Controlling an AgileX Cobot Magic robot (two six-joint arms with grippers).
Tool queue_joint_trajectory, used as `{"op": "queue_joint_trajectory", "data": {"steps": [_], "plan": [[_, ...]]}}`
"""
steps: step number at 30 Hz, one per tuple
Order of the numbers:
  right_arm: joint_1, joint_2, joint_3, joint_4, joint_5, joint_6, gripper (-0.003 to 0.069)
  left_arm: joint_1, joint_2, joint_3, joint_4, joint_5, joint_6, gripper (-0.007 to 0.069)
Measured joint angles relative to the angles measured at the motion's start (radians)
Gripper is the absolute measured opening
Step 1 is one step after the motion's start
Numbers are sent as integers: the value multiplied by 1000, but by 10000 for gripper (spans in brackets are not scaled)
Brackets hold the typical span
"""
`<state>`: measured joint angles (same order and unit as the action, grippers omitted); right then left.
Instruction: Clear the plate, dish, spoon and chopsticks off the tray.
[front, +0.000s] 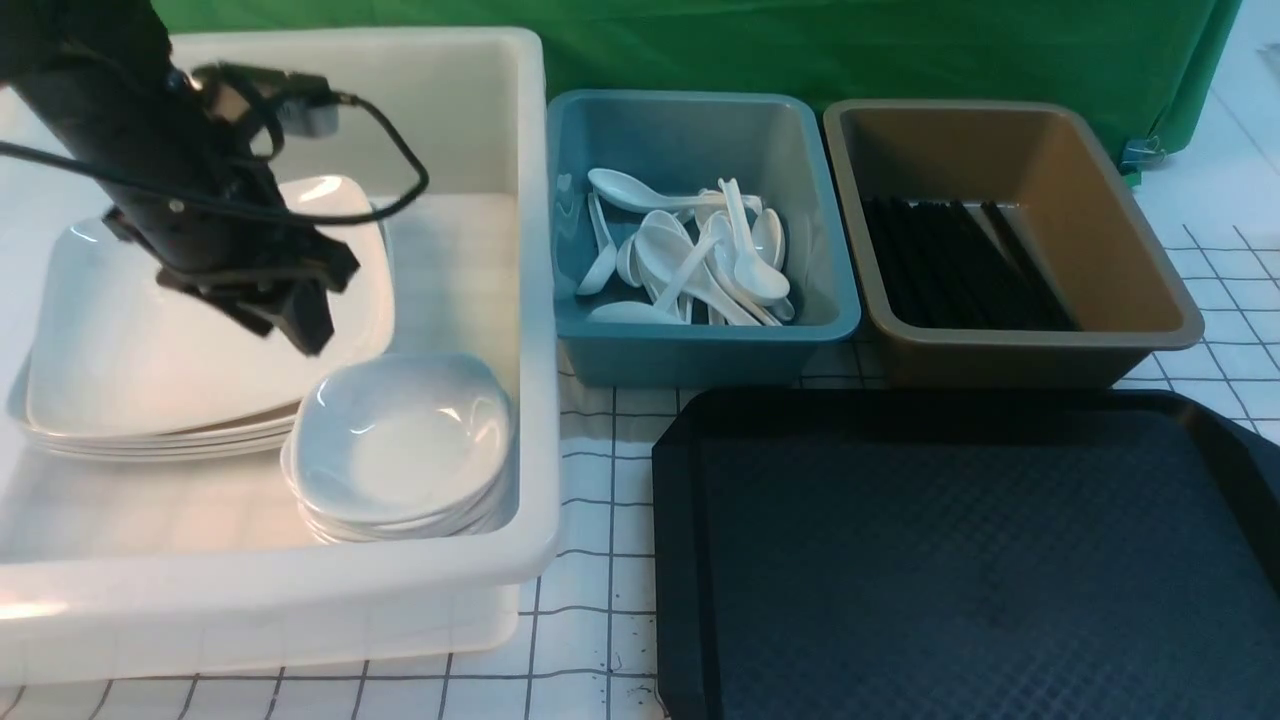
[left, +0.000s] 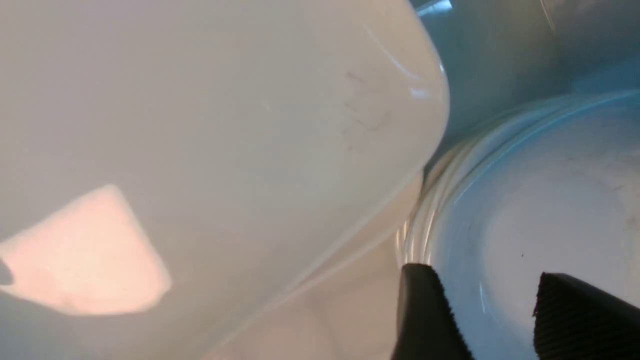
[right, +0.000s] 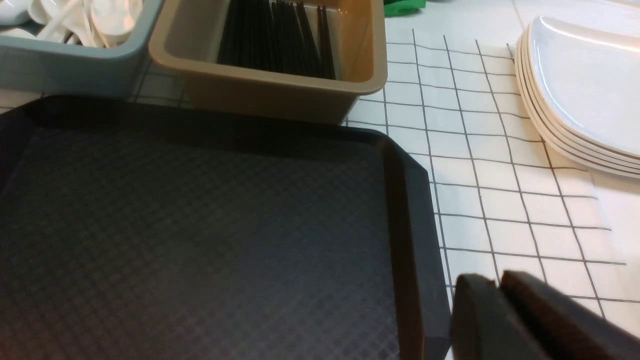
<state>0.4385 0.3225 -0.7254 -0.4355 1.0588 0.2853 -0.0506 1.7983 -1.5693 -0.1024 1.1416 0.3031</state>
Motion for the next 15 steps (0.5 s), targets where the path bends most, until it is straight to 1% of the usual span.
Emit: {"op": "queue_joint_trajectory", "data": {"steps": [2,4,6,7,8,9,10,11,12,14,15], "plan": [[0,0,0,0,0,0,69,0,-7,-21,32,0,-14,379],[0,0,0,0,1,0,69,0,-12,-38,90,2,-53,402],[0,0,0,1,1,0,69,0,-12,-40,170,12,-109,399],[0,0,0,2,1,0,70,0,-12,-40,179,13,-115,395],[0,0,0,3,1,0,71,0,-12,-33,222,21,-144,378],[0,0,0,7,2,0,71,0,-11,-26,255,26,-165,358],[0,0,0,12,2,0,71,8,-11,-8,302,32,-197,299],[0,0,0,15,2,0,71,16,-10,4,312,31,-213,251],[0,0,0,16,2,0,71,25,-9,15,312,28,-226,209],[0,0,0,19,2,0,71,60,-7,38,303,10,-263,86],[0,0,0,19,2,0,71,81,-3,49,291,-7,-270,54]]}}
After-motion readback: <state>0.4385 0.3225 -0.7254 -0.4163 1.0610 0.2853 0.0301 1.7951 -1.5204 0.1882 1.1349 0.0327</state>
